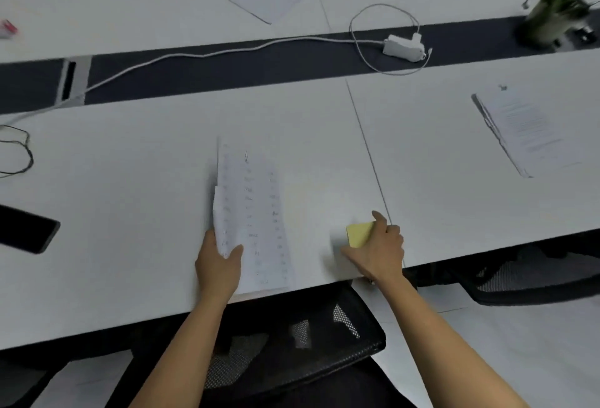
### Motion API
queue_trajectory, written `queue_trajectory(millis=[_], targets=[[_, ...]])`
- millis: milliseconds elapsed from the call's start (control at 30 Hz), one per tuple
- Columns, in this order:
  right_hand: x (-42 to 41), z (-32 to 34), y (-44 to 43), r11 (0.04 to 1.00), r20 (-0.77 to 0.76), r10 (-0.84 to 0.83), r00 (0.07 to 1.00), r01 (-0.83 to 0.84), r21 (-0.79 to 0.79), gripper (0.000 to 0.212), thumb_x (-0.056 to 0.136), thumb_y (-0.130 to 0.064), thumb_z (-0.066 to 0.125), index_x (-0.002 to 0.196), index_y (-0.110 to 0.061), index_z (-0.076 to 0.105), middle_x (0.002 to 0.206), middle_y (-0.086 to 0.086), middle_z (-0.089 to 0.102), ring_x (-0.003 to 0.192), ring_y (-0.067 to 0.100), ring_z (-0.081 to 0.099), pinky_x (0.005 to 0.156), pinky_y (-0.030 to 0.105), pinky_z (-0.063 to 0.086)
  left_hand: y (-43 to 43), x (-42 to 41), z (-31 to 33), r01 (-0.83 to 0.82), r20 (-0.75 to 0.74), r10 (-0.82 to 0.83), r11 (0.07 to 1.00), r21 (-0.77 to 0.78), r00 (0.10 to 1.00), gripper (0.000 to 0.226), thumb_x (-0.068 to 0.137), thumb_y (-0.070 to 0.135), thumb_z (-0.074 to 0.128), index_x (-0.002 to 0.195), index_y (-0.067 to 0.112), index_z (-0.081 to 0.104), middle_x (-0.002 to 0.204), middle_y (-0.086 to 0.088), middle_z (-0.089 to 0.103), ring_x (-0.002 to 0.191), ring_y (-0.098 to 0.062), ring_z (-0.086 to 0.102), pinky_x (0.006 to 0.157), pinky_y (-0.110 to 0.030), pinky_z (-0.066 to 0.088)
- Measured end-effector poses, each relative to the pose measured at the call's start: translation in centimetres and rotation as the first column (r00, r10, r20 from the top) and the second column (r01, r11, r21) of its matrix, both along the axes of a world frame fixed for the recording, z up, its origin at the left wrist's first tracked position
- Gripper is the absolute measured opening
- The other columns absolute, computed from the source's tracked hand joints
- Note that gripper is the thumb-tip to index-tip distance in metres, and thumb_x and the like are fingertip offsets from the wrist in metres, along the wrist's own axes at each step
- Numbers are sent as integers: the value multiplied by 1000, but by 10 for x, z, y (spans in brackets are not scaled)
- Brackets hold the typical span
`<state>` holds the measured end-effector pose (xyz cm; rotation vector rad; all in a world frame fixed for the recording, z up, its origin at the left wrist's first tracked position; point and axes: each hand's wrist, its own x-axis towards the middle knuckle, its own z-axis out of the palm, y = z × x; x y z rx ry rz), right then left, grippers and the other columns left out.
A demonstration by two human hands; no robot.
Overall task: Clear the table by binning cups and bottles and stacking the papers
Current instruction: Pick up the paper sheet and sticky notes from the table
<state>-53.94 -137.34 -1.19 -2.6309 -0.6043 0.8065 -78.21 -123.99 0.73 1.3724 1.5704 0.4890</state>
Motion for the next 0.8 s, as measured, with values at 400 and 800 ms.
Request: queue_trajectory(millis=[400,800], targets=[[-28,94,-121,707,-142,-429,892,430,562,73,69,-28,86,128,-37,44,127,-13,45,110,8,48,87,27,42,-67,49,97,177,247,-216,969,173,945,24,88,10,70,107,17,57,96,7,63,85,-7,61,64,-19,45],[-1,120,-336,305,-222,-778,588,663,684,38,84,-30,77,108,-40,50,106,-18,58,92,-4,57,70,15,43,-222,180,125,565,299,-617,787,248,728,24,85,13,72,96,27,57,94,4,66,84,-15,65,65,-27,51]])
